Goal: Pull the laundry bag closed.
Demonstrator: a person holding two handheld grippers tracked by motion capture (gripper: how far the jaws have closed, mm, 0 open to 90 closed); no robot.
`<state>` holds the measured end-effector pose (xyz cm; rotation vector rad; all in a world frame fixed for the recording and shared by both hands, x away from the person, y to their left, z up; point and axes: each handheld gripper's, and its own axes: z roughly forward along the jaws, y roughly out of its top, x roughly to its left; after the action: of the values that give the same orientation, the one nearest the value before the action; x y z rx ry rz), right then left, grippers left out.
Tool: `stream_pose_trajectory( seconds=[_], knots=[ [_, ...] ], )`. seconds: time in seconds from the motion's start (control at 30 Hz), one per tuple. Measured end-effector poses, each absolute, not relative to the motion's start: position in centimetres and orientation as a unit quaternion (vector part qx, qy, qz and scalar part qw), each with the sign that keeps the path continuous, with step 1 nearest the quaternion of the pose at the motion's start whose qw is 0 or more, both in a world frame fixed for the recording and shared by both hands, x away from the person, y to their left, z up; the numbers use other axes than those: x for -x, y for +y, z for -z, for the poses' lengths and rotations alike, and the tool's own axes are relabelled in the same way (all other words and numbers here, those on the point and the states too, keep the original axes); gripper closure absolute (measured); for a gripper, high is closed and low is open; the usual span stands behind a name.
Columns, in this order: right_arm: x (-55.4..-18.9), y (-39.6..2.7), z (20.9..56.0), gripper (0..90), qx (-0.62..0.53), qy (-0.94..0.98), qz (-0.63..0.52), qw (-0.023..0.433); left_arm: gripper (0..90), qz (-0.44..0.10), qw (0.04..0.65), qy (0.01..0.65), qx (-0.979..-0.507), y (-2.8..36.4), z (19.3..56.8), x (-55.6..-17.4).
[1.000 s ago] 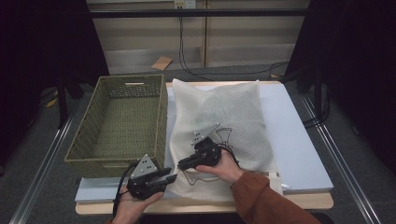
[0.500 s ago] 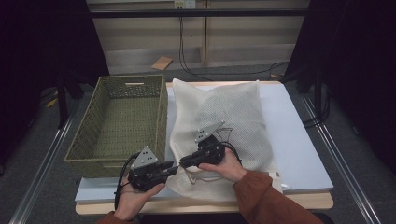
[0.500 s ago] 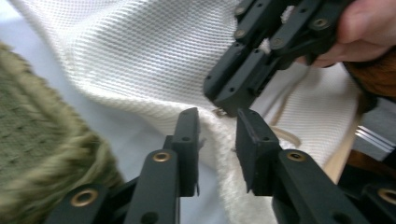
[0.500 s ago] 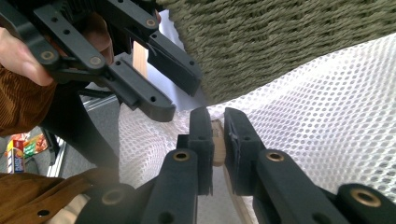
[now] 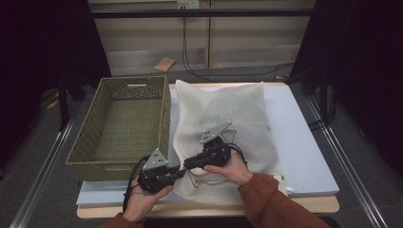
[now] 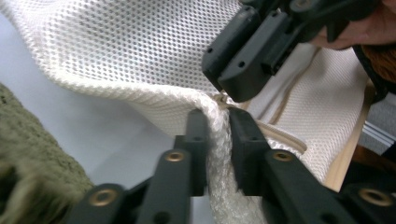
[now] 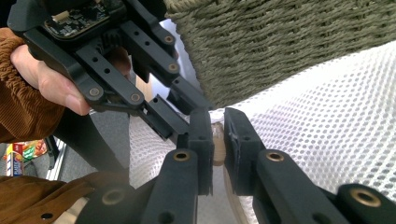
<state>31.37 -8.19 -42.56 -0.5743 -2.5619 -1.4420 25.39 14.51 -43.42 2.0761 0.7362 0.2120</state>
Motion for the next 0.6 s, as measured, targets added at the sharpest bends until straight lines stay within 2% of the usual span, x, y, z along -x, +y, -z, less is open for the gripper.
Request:
stream_pose_trajectory(
  seconds=[0.07,0.6],
  knots=[
    [-31.4,-8.4,42.6,82.5,0.191,-0.851,0.483,0.075,83.8,-0.087,0.448,0.297,-0.839,14.7,43.2,-25.4],
    [-30.8,-7.8,42.7,82.8,0.182,-0.851,0.488,0.07,85.7,-0.085,0.471,0.306,-0.823,16.2,42.4,-25.0]
  ],
)
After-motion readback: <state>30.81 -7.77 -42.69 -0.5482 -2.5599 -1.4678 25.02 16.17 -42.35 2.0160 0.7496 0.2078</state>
